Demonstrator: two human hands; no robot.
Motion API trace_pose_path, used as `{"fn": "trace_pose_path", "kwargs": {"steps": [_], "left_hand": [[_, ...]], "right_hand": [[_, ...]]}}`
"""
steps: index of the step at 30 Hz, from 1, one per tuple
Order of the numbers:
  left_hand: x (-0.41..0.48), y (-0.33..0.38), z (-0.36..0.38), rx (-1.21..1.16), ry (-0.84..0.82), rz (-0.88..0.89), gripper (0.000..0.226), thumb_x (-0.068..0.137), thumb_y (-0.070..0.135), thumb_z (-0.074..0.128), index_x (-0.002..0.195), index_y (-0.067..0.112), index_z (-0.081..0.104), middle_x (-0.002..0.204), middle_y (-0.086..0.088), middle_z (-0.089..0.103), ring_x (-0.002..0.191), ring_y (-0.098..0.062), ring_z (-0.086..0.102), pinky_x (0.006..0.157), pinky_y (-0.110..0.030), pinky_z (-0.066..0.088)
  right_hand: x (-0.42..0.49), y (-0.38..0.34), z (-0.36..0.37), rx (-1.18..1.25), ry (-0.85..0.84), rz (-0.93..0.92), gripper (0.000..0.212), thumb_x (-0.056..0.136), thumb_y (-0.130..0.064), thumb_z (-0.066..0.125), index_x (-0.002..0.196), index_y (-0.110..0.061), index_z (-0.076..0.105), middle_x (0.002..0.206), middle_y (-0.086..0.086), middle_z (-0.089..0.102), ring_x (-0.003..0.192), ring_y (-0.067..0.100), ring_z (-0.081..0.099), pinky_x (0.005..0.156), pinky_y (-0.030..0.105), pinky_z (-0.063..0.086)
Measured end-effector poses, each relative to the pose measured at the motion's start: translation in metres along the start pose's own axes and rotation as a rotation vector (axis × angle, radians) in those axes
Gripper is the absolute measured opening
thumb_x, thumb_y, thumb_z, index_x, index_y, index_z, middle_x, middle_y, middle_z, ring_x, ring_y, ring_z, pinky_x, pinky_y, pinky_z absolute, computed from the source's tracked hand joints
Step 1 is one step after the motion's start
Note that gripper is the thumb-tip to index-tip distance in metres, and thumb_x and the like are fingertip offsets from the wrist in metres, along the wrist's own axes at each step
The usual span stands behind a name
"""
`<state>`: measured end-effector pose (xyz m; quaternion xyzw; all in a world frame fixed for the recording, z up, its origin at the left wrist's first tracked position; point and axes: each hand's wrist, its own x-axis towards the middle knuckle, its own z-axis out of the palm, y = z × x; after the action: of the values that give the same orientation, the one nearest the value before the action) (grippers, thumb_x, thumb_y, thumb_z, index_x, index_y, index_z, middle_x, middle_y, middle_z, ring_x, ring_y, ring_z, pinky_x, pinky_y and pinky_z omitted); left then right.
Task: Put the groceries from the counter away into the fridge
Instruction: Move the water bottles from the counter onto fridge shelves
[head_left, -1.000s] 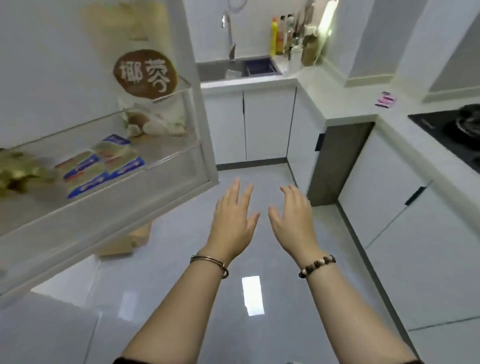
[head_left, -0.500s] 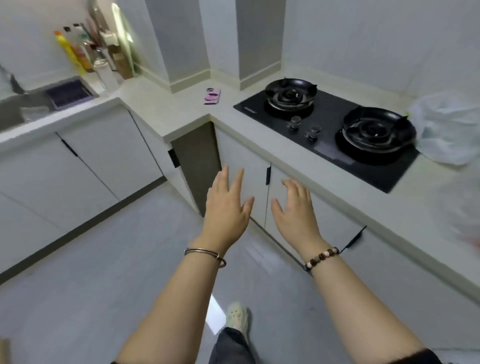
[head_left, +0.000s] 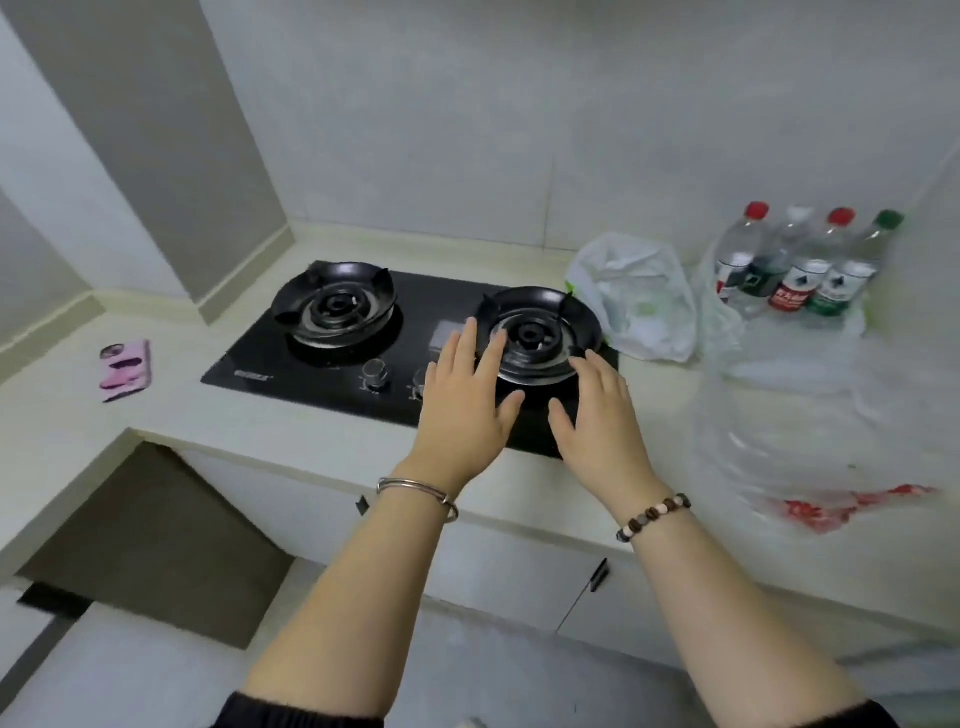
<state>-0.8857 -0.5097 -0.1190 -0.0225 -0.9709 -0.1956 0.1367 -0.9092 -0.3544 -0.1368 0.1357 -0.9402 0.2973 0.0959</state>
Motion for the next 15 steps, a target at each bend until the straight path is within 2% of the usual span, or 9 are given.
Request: {"fn": "trace_pose_path", "kwargs": {"steps": [9, 13, 15], "left_hand": [[0.123, 0.066, 0.068, -0.051, -0.051, 0.222, 0.063, 0.092, 0.037, 0.052, 0.147, 0.015, 0.028, 0.156, -0.015, 0.015, 0.143, -0.035, 0.013, 0.112, -0.051, 0.023], [0.173, 0.103, 0.1, -0.04, -0.059, 0.263, 0.066, 0.092, 0.046, 0.039, 0.148, 0.015, 0.025, 0.156, -0.017, 0.012, 0.143, -0.036, 0.012, 0.113, -0.051, 0.02], [0.201, 0.126, 0.117, -0.075, -0.07, 0.253, 0.064, 0.093, 0.043, 0.043, 0.148, 0.016, 0.024, 0.157, -0.015, 0.01, 0.144, -0.034, 0.01, 0.115, -0.048, 0.017]], "right_hand": [[0.067, 0.094, -0.054, -0.196, 0.125, 0.153, 0.055, 0.09, -0.024, 0.055, 0.139, -0.005, 0.038, 0.149, 0.015, 0.031, 0.138, 0.029, 0.026, 0.114, 0.039, 0.02], [0.098, 0.144, -0.076, -0.216, 0.126, 0.193, 0.057, 0.09, -0.023, 0.055, 0.14, -0.006, 0.036, 0.15, 0.014, 0.029, 0.139, 0.028, 0.022, 0.115, 0.036, 0.016], [0.118, 0.171, -0.09, -0.209, 0.121, 0.198, 0.057, 0.09, -0.024, 0.054, 0.141, -0.007, 0.034, 0.151, 0.012, 0.027, 0.14, 0.025, 0.019, 0.115, 0.034, 0.013]]}}
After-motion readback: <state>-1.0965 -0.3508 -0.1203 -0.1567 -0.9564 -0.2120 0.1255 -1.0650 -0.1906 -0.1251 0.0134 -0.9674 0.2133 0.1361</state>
